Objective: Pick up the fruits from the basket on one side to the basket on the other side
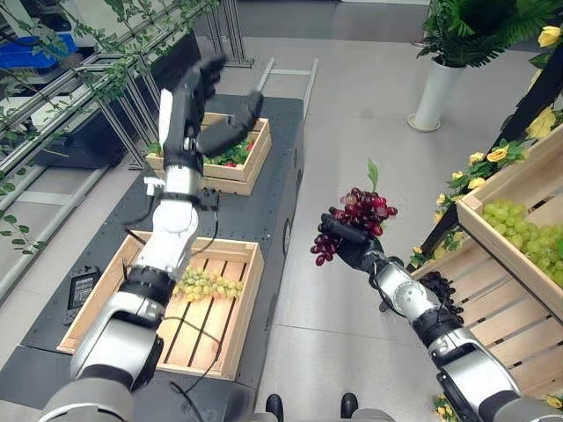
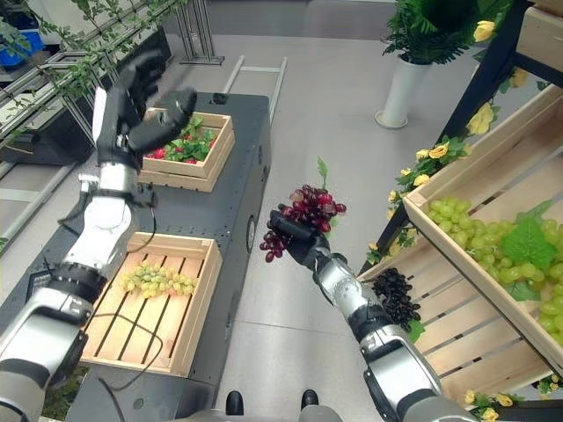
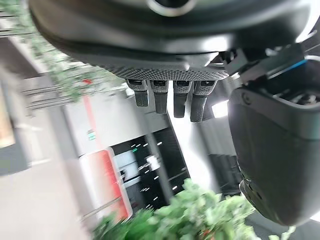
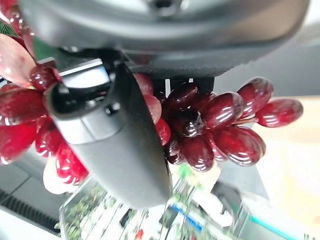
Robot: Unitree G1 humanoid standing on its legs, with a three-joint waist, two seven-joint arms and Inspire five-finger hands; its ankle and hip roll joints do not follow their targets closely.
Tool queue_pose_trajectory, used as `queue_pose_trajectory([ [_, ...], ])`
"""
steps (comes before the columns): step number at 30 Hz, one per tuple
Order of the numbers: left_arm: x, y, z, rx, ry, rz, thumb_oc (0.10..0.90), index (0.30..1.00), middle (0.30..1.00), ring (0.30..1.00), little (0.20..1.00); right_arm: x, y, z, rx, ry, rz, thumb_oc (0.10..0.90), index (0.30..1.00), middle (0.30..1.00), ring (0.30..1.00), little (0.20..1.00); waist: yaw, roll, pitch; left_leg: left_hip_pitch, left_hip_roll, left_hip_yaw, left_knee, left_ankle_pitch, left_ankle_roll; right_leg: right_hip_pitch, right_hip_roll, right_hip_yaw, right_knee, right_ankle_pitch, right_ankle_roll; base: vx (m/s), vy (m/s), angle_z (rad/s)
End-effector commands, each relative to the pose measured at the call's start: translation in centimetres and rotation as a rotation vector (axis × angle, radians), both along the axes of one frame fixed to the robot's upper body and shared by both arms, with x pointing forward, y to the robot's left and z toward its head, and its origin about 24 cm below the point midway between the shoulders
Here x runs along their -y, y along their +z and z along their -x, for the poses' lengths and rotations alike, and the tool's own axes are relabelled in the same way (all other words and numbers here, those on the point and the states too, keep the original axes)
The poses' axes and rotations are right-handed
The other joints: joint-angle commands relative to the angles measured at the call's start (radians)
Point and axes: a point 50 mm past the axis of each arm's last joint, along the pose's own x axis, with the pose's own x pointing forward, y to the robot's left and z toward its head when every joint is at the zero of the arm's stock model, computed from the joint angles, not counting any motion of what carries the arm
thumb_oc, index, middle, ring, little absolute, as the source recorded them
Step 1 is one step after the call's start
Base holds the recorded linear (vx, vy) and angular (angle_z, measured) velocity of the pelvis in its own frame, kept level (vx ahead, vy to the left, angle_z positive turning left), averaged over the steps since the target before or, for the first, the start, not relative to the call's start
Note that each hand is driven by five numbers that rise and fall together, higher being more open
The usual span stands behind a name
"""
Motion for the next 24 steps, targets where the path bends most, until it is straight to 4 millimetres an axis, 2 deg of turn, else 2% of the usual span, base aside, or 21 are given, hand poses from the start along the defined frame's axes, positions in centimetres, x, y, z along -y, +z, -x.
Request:
queue_pose_trajectory([
  [1,0.4,-2.0,0.5,-0.029,-0.015,0.09,0.8,0.9,0.9,0.9,0.9,1.0,1.3,-0.3,0.177,-0.068,-0.003,0.4,0.3,0.3,0.3,0.3,0.012,-0.004,-0.135,0.017,-0.029,-0.055,0.002,-0.126,-0.007,0.032,0.025,-0.026,0.002,-0.069,-0.045,0.04,0.009,-0.08],
  [2,0.6,-3.1,0.9,-0.058,-0.009,0.094,0.8,0.9,0.9,0.9,0.9,1.1,0.7,0.2,0.164,-0.07,0.0,0.4,0.3,0.3,0.3,0.3,0.012,-0.005,-0.132,0.019,-0.029,-0.056,0.002,-0.126,-0.005,0.033,0.026,-0.024,0.002,-0.069,-0.045,0.05,0.008,-0.12],
  [4,0.9,-6.9,2.2,-0.195,0.011,0.131,0.8,0.9,0.9,0.9,0.9,1.6,-1.4,1.8,0.107,-0.089,0.022,0.4,0.3,0.3,0.3,0.3,0.012,-0.007,-0.125,0.025,-0.029,-0.056,0.002,-0.127,-0.002,0.035,0.027,-0.019,0.002,-0.067,-0.043,0.06,0.005,-0.12],
  [7,1.0,-10.6,4.2,-0.331,0.008,0.147,0.8,0.9,0.9,0.9,0.9,2.4,-3.2,3.5,0.052,-0.132,0.01,0.4,0.3,0.3,0.3,0.3,0.015,-0.009,-0.112,0.031,-0.028,-0.049,0.002,-0.127,0.001,0.039,0.029,-0.017,0.002,-0.064,-0.043,0.07,0.011,-0.09],
  [12,0.4,-14.7,7.4,-0.491,0.04,0.161,0.8,0.9,0.9,0.9,0.9,3.8,-5.8,6.3,-0.051,-0.2,0.01,0.4,0.3,0.3,0.3,0.3,0.019,-0.007,-0.085,0.038,-0.022,-0.029,0.002,-0.125,0.005,0.041,0.03,-0.012,0.004,-0.059,-0.044,0.07,0.036,-0.04],
  [14,-0.2,-15.8,8.2,-0.556,0.07,0.154,0.8,0.9,0.9,0.9,0.9,4.3,-6.2,6.7,-0.061,-0.218,0.022,0.4,0.3,0.3,0.3,0.3,0.02,-0.003,-0.067,0.038,-0.019,-0.021,0.002,-0.12,0.008,0.029,0.029,-0.011,0.031,-0.069,-0.045,0.03,0.065,-0.06],
  [16,-0.4,-16.1,8.5,-0.575,0.079,0.151,0.8,0.9,0.9,0.9,0.9,5.2,-6.1,6.7,-0.064,-0.245,0.031,0.4,0.3,0.3,0.3,0.3,0.02,-0.001,-0.049,0.034,-0.015,-0.014,0.003,-0.113,0.01,0.011,0.03,-0.01,0.063,-0.082,-0.049,-0.01,0.069,-0.1],
  [17,-0.4,-16.0,8.3,-0.574,0.088,0.143,0.8,0.9,0.9,0.9,0.9,6.3,-5.9,6.5,-0.057,-0.275,0.042,0.4,0.3,0.3,0.3,0.3,0.018,0.0,-0.022,0.008,-0.011,-0.007,0.044,-0.12,0.01,-0.017,0.031,-0.01,0.109,-0.097,-0.055,-0.05,0.063,-0.13],
  [19,-0.1,-15.6,8.0,-0.56,0.085,0.133,0.8,0.9,0.9,0.9,0.9,6.9,-5.5,6.2,-0.042,-0.297,0.052,0.4,0.3,0.3,0.3,0.3,0.017,-0.003,0.001,-0.02,-0.01,-0.003,0.086,-0.129,0.009,-0.041,0.03,-0.011,0.143,-0.107,-0.059,-0.13,0.061,-0.07],
  [20,0.3,-14.7,7.1,-0.518,0.076,0.121,0.8,0.9,0.9,0.9,0.9,8.0,-4.5,5.3,0.005,-0.326,0.067,0.4,0.3,0.3,0.3,0.3,0.015,-0.009,0.045,-0.077,-0.008,0.008,0.168,-0.145,0.007,-0.088,0.027,-0.017,0.206,-0.122,-0.063,-0.19,0.05,-0.02],
  [21,0.4,-14.4,6.9,-0.506,0.073,0.12,0.8,0.9,0.9,0.9,0.9,8.2,-4.3,5.1,0.015,-0.331,0.07,0.4,0.3,0.3,0.3,0.3,0.014,-0.01,0.055,-0.091,-0.008,0.009,0.186,-0.149,0.007,-0.1,0.027,-0.018,0.221,-0.125,-0.064,-0.33,0.071,-0.06],
  [22,1.0,-12.9,5.6,-0.444,0.056,0.11,0.8,0.9,0.9,0.9,0.9,9.0,-2.8,3.7,0.073,-0.354,0.087,0.4,0.3,0.3,0.3,0.3,0.01,-0.016,0.111,-0.151,-0.006,0.017,0.26,-0.165,0.007,-0.15,0.025,-0.021,0.287,-0.138,-0.069,-0.22,0.041,-0.07],
  [23,1.0,-12.8,5.5,-0.441,0.055,0.109,0.8,0.9,0.9,0.9,0.9,9.1,-2.7,3.6,0.077,-0.356,0.088,0.4,0.3,0.3,0.3,0.3,0.01,-0.016,0.114,-0.157,-0.005,0.017,0.268,-0.168,0.007,-0.156,0.025,-0.021,0.294,-0.14,-0.07,-0.28,0.059,-0.12],
  [24,1.4,-11.8,4.7,-0.406,0.034,0.112,0.8,0.9,0.9,0.9,0.9,9.9,-1.7,2.9,0.114,-0.379,0.106,0.4,0.3,0.3,0.3,0.3,0.004,-0.021,0.152,-0.198,-0.004,0.026,0.336,-0.188,0.006,-0.188,0.026,-0.023,0.344,-0.154,-0.077,-0.14,0.043,-0.14],
])
